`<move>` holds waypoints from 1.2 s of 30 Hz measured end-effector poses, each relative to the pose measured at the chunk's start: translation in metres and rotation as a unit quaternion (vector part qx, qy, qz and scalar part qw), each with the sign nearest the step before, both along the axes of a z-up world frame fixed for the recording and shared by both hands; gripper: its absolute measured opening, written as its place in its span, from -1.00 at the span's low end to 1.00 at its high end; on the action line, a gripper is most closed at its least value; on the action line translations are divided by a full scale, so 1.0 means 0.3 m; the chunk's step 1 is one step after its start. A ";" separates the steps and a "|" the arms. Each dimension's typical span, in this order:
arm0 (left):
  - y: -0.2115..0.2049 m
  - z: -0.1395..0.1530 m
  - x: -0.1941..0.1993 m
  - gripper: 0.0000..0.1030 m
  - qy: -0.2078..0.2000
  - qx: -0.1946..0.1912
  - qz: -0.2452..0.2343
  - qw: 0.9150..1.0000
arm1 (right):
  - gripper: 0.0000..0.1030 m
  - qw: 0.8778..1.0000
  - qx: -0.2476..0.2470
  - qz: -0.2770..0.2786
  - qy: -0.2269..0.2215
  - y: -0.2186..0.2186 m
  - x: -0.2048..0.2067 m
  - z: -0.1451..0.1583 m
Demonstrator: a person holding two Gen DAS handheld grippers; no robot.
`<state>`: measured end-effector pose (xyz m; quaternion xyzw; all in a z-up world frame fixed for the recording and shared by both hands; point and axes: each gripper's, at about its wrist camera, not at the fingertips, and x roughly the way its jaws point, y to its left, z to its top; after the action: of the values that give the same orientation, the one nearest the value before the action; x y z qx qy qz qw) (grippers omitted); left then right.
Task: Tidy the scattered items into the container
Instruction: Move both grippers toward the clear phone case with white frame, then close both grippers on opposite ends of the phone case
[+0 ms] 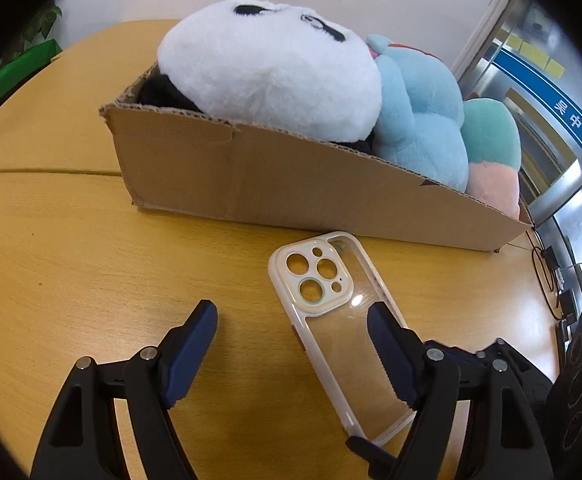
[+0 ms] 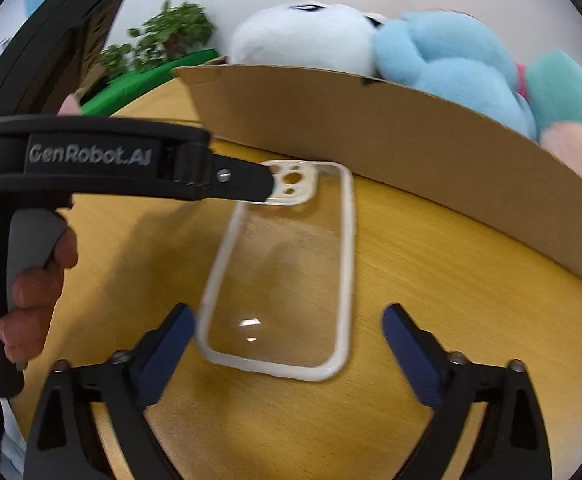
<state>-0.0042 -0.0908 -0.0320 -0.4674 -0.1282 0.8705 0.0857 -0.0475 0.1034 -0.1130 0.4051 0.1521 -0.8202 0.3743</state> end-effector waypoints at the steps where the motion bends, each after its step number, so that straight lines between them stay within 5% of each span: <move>1: -0.002 0.009 0.008 0.49 0.005 -0.003 -0.007 1.000 | 0.62 1.000 0.004 0.008 0.001 0.002 0.006 0.000; 8: 0.024 0.058 0.034 0.49 0.027 -0.015 -0.108 0.994 | 0.62 0.995 0.002 0.103 -0.002 0.189 0.085 -0.001; 11: 0.123 0.068 0.082 0.52 0.044 -0.038 -0.231 0.971 | 0.63 0.979 0.006 0.205 -0.003 0.291 0.146 -0.004; 14: 0.253 0.058 0.141 0.52 0.040 -0.099 -0.365 0.925 | 0.63 0.955 0.035 0.293 -0.018 0.368 0.173 0.002; 18: 0.385 0.000 0.263 0.52 0.009 -0.152 -0.516 0.843 | 0.63 0.925 0.078 0.369 -0.051 0.428 0.151 0.009; 21: 0.433 -0.025 0.321 0.52 -0.008 -0.158 -0.572 0.805 | 0.63 0.907 0.087 0.404 -0.078 0.439 0.122 0.003; 29: 0.507 -0.066 0.321 0.58 -0.020 -0.155 -0.615 0.773 | 0.52 0.867 0.134 0.473 -0.083 0.386 0.124 0.008; 32: 0.523 -0.073 0.352 0.58 -0.001 -0.172 -0.632 0.756 | 0.27 0.869 0.123 0.470 -0.090 0.371 0.122 0.023; 36: 0.525 -0.076 0.351 0.59 0.004 -0.177 -0.634 0.752 | 0.23 0.875 0.104 0.463 -0.093 0.377 0.112 0.020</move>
<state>0.1012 0.0667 -0.0548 -0.4447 0.3543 0.6252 0.5347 -0.0137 0.2166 -0.1072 0.3992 0.3717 -0.4907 0.6794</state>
